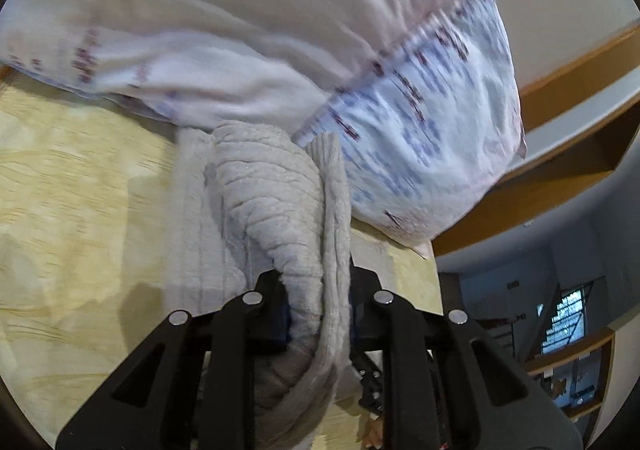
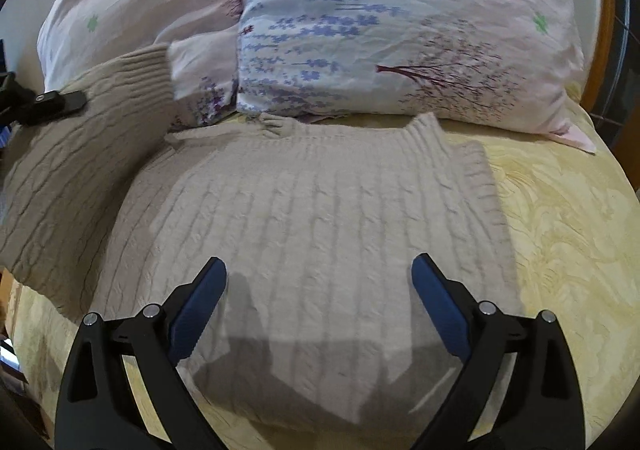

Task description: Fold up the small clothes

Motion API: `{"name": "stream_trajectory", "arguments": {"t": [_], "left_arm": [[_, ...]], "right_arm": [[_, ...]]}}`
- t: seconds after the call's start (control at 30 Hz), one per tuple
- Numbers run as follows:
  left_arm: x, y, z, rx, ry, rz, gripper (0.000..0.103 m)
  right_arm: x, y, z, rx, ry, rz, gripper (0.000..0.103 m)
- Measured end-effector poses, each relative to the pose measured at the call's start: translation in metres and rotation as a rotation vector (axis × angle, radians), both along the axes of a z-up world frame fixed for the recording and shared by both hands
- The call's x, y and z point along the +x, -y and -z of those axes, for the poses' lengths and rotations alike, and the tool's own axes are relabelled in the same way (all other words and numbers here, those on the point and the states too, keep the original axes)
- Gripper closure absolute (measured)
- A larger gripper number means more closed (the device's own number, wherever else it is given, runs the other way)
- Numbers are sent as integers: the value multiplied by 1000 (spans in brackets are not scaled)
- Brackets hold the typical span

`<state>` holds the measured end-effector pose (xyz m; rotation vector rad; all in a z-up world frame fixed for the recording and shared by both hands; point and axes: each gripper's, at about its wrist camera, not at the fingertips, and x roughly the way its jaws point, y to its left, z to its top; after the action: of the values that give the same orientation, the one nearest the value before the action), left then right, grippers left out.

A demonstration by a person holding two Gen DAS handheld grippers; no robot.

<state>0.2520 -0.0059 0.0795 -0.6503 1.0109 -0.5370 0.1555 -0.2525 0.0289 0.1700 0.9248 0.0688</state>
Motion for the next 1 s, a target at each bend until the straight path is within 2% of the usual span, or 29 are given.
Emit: {"name": "stream_trajectory", "arguments": {"t": [0.27, 0.4, 0.43, 0.5, 0.53, 0.57, 0.6, 0.63, 0.73, 0.83, 0.87, 0.93, 1.0], "left_arm": [[4, 58, 16, -5, -37, 54, 85], [3, 86, 27, 44, -25, 88, 84], [2, 93, 32, 55, -34, 103, 80], [1, 103, 46, 4, -74, 164, 77], [-1, 107, 50, -68, -99, 225, 73], [-2, 109, 51, -109, -111, 263, 69], [-6, 108, 48, -128, -107, 289, 58], [-12, 103, 41, -115, -71, 285, 47], [-26, 82, 22, -49, 43, 249, 39], [-36, 49, 7, 121, 125, 126, 31], [-38, 40, 6, 208, 140, 87, 31], [-36, 28, 13, 317, 133, 38, 30], [-31, 15, 23, 353, 93, 25, 29]], "right_arm": [[-12, 28, -7, 46, 39, 19, 7], [-16, 43, -11, 115, 52, 26, 7], [-17, 46, -11, 133, 50, 25, 7], [-15, 53, -11, 203, 38, 19, 7], [-15, 57, -10, 236, 33, 21, 7], [-14, 61, -10, 283, 25, 23, 7], [-15, 65, -11, 319, 20, 23, 7], [-15, 68, -13, 356, 19, 19, 7], [-13, 74, -19, 484, 20, -17, 7], [-1, 70, -19, 586, -11, -68, 10], [5, 65, -17, 608, -34, -79, 16], [15, 58, -12, 636, -80, -87, 21], [26, 51, -1, 657, -135, -81, 24]]}}
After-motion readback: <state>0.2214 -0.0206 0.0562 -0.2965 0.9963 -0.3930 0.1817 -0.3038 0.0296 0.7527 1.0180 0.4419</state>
